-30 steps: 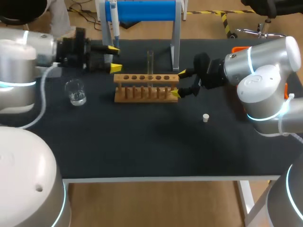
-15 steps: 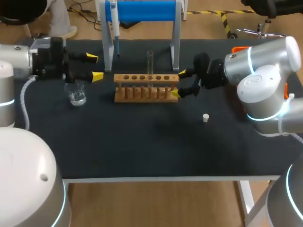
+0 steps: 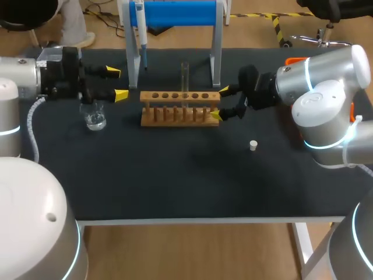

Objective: Invert the test tube, pick up the pipette, mount the tip to pipette, aspirate from beaker and dispense into the tube, eject the tip, return the pipette, and cap with the stopper.

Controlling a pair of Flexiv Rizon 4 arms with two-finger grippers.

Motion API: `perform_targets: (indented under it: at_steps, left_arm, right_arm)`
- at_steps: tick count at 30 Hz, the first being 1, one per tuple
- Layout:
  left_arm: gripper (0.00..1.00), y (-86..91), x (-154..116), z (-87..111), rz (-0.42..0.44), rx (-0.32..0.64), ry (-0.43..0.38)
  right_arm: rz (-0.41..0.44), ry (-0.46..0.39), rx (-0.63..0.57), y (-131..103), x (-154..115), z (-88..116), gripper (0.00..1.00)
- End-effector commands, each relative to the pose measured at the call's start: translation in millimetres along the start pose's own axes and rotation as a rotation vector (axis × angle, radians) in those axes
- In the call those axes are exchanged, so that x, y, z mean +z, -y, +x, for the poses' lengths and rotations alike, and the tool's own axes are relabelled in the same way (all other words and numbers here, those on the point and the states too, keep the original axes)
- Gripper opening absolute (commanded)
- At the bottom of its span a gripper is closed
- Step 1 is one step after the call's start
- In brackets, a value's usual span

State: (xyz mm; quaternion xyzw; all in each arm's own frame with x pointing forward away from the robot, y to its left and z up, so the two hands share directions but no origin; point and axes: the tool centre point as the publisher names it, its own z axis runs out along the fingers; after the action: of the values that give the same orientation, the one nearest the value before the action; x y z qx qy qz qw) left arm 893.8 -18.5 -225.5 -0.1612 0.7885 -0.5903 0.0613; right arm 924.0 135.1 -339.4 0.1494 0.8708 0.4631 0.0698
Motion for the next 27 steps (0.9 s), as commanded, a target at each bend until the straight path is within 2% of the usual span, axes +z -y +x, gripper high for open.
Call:
perform_targets:
  at_steps: [1,5,14,23,27]
  left_arm:
    - [1.00,0.9,-0.5,0.2,-0.003,-0.002,0.000]
    - [1.00,0.9,-0.5,0.2,-0.003,-0.002,0.000]
    - [1.00,-27.4,-54.8,-40.3,-0.053,-0.080,0.161]
    - [1.00,-49.1,-97.2,-68.9,-0.072,-0.134,0.293]
    - [1.00,-64.7,-116.0,-82.6,-0.076,-0.182,0.377]
  right_arm:
    - [0.000,-0.001,0.000,0.2,-0.6,-0.1,1.00]
    - [0.000,-0.001,0.000,0.2,-0.6,-0.1,1.00]
    - [0.000,-0.001,0.000,0.2,-0.6,-0.1,1.00]
    - [0.000,-0.001,0.000,0.2,-0.6,-0.1,1.00]
    - [0.000,-0.001,0.000,0.2,-0.6,-0.1,1.00]
